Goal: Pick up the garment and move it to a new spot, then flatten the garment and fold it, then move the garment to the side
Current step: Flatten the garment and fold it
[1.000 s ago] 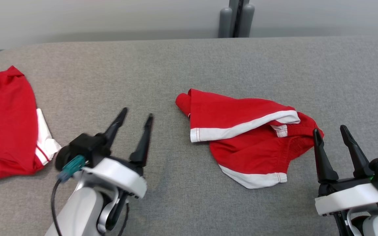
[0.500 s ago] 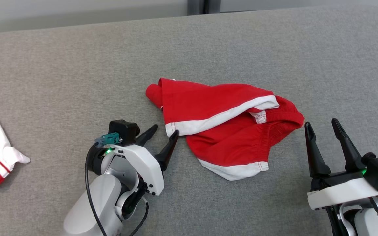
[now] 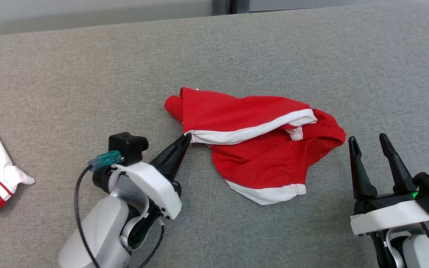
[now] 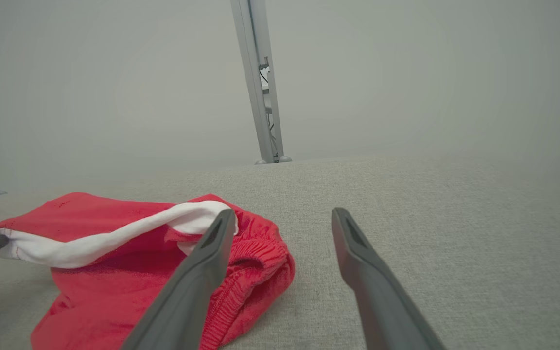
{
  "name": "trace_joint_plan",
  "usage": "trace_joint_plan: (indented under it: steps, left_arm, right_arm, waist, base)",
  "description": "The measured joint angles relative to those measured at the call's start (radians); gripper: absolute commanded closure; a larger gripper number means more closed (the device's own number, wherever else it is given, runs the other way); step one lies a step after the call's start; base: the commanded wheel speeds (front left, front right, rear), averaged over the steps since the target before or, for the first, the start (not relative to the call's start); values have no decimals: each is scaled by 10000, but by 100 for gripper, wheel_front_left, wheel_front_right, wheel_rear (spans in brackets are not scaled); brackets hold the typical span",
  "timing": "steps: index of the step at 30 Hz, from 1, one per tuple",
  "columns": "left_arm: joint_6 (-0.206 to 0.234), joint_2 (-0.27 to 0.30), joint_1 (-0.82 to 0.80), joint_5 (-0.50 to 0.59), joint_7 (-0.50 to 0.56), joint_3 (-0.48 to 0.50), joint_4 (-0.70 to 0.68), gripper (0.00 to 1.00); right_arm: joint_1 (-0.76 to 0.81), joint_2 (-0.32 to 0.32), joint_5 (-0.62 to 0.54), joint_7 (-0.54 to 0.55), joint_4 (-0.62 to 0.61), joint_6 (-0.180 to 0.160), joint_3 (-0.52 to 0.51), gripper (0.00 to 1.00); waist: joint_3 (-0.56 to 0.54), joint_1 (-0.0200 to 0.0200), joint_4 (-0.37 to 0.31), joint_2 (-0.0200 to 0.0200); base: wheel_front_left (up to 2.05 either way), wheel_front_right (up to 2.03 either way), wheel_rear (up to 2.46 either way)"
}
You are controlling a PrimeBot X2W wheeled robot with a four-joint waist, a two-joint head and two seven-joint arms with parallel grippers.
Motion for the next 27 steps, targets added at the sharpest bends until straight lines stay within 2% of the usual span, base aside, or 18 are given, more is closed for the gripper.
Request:
trace_joint_plan:
  steps: [3,4,10,14,21,22,23,24,27]
  left_arm:
    - [257,324,281,100,-267,186,-518,100]
    - [462,560,525,134,-347,351,-871,100]
    - [1208,1133,1496,119,-479,892,-2059,100]
    - [1689,1373,2305,-40,-522,1281,-2685,100]
    - [2077,1404,3209,-274,-550,1450,-2951,100]
    - [2077,1335,3258,-341,-562,1427,-2880,76]
    - [2082,1241,3270,-336,-608,1383,-2775,8]
    - [2082,1170,3274,-307,-677,1319,-2673,0]
    - [2084,1039,3274,-140,-1202,1289,-2437,0]
  right_arm:
    - [1,4,-2,-10,2,0,-52,0]
    - [1,12,-4,-8,-4,0,-69,0]
    - [5,4,-13,79,-35,0,-127,0]
    - [5,-21,-17,146,-71,0,-188,0]
    - [-5,-81,-19,196,-128,0,-253,0]
    - [-11,-82,-21,196,-132,0,-261,0]
    - [-13,-82,-23,196,-134,0,-268,0]
    - [-15,-84,-33,196,-132,0,-276,0]
    - [-15,-90,-56,209,-128,0,-282,0]
  waist:
    - [-36,0,137,0]
    - [-54,0,243,0]
    - [-109,0,550,0]
    - [-127,0,685,0]
    - [-71,0,773,0]
    - [-64,0,786,0]
    - [-65,0,797,0]
    - [-73,0,804,0]
    - [-151,0,816,0]
  base:
    - [0,0,0]
    - [0,0,0]
    - [0,0,0]
    - [0,0,0]
    - [0,0,0]
    - [0,0,0]
    - [0,0,0]
    - [0,0,0]
    - [0,0,0]
